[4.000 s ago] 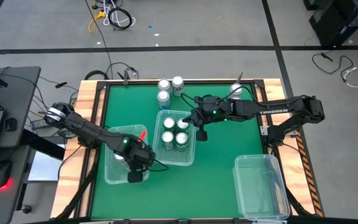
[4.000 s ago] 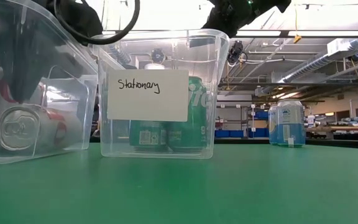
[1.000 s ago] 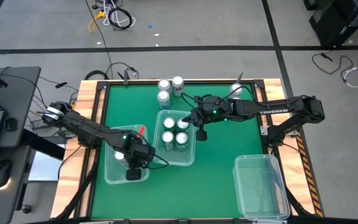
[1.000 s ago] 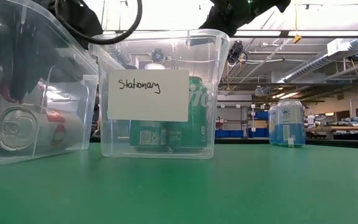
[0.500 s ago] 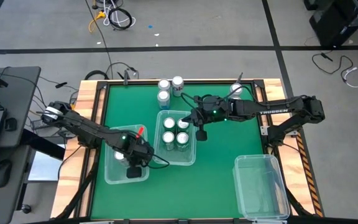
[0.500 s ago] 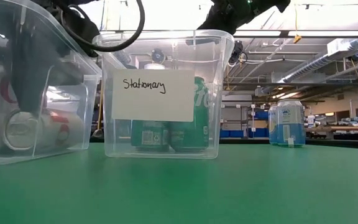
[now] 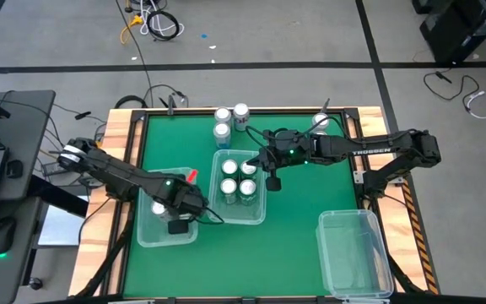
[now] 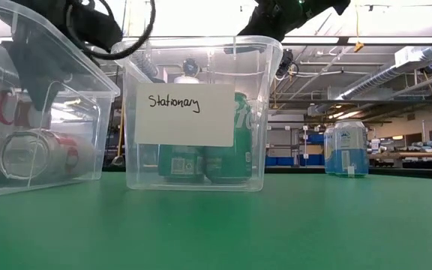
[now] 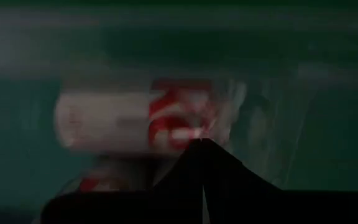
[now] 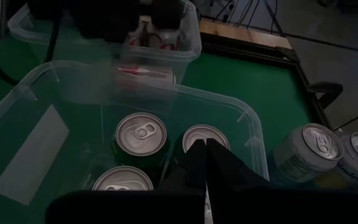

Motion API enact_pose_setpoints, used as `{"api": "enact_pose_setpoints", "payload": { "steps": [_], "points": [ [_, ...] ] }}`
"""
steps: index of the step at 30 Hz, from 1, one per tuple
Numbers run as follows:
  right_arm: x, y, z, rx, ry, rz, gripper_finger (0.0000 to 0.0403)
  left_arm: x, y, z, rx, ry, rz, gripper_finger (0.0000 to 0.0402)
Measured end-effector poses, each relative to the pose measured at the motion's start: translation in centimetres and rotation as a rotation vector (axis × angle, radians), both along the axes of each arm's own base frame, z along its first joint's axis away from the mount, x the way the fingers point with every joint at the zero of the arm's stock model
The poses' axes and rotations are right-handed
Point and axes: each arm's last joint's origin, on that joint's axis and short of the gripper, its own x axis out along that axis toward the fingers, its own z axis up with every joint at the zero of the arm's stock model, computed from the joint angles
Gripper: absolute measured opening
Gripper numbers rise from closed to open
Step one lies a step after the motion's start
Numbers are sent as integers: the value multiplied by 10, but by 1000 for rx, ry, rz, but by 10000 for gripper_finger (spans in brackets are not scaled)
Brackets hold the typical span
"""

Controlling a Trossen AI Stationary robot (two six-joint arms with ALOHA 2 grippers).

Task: Sort soda cans
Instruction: Put the silver soda can into the button left bin

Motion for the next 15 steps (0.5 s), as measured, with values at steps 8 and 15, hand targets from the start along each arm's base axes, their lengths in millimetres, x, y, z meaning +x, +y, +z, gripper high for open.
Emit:
{"api": "enact_pose_setpoints", "payload": {
  "steps": [8,15],
  "points": [
    [0,0,0,0,0,0,0,11,-7,2,-136,-94,-18,1],
    [0,0,0,-6,1,3,0,-1,-4,-31,-159,-26,-2,1]
  ]
}}
